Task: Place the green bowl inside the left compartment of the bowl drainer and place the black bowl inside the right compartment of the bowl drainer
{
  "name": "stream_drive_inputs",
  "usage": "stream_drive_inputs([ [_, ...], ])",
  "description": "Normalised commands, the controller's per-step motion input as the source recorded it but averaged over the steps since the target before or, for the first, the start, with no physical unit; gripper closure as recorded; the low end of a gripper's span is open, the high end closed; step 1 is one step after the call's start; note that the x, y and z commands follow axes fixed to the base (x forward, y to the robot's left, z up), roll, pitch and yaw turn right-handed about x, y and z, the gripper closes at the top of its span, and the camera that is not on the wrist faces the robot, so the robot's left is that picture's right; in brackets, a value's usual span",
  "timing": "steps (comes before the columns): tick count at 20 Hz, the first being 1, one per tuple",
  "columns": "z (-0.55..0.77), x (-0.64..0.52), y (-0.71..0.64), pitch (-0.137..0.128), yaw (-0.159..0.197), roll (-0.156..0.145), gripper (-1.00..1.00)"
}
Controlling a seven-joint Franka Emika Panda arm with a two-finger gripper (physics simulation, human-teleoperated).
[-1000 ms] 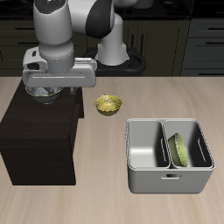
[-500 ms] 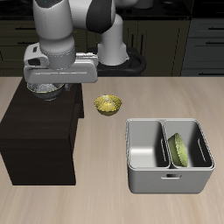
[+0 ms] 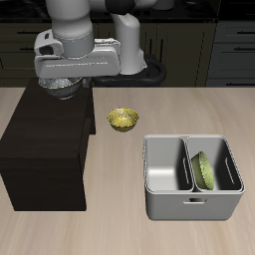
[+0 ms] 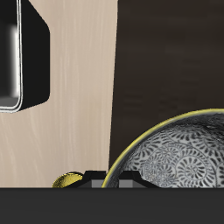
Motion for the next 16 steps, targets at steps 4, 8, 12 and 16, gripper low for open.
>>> stream_drive_inputs([
  [4,0.30,-0.11,0.34,-0.044,-0.015,0.042,1.00],
  [8,0.26,-0.05,0.52,-0.051,0.001,0.076,1.00],
  [12,0.10,0.11,0.29,-0.020,-0.003,0.021,1.00],
  [16,0.02,0.16,0.26,-0.018,-0.027,-0.023,1.00],
])
